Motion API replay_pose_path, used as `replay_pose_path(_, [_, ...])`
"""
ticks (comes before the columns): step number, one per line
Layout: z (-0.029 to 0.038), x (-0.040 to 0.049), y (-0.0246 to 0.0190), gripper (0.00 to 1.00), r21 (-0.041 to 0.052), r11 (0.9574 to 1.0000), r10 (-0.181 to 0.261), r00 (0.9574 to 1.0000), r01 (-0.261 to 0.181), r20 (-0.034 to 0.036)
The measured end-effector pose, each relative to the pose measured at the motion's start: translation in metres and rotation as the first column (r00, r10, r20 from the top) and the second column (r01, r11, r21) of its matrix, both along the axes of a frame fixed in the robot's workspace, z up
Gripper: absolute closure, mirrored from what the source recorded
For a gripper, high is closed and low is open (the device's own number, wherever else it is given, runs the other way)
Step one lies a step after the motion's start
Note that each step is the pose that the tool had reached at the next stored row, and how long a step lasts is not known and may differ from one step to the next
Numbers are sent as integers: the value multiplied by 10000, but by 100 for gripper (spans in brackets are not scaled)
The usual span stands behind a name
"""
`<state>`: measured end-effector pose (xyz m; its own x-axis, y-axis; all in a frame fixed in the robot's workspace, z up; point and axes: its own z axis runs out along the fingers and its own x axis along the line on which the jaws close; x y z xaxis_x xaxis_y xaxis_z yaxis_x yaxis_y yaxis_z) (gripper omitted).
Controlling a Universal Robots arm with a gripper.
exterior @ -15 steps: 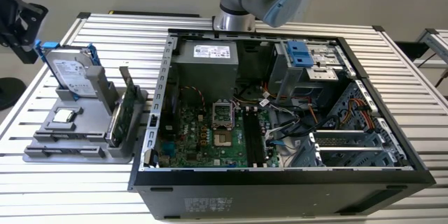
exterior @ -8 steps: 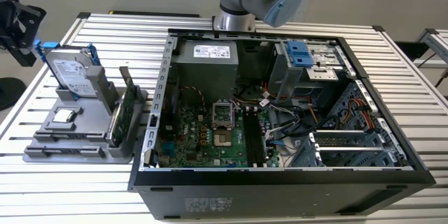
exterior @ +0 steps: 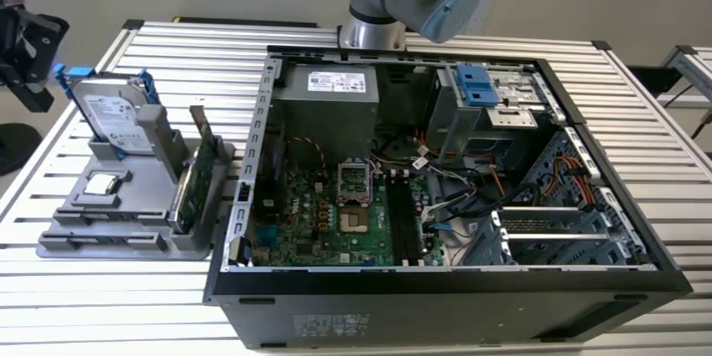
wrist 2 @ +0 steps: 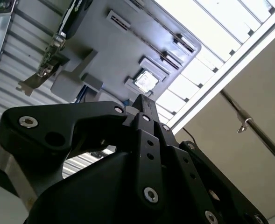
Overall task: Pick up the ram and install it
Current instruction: 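Reach for the ram, then pick up the ram and move it above insertion slot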
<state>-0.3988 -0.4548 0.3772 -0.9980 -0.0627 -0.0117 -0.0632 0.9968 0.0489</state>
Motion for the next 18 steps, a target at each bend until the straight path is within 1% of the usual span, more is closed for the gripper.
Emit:
replay_pose_path(12, [-8,0,-128,100,0,9999,159,9999,-159,1])
replay_pose_path(18, [-11,0,-180,100,0,9997,238,9997,-238,0])
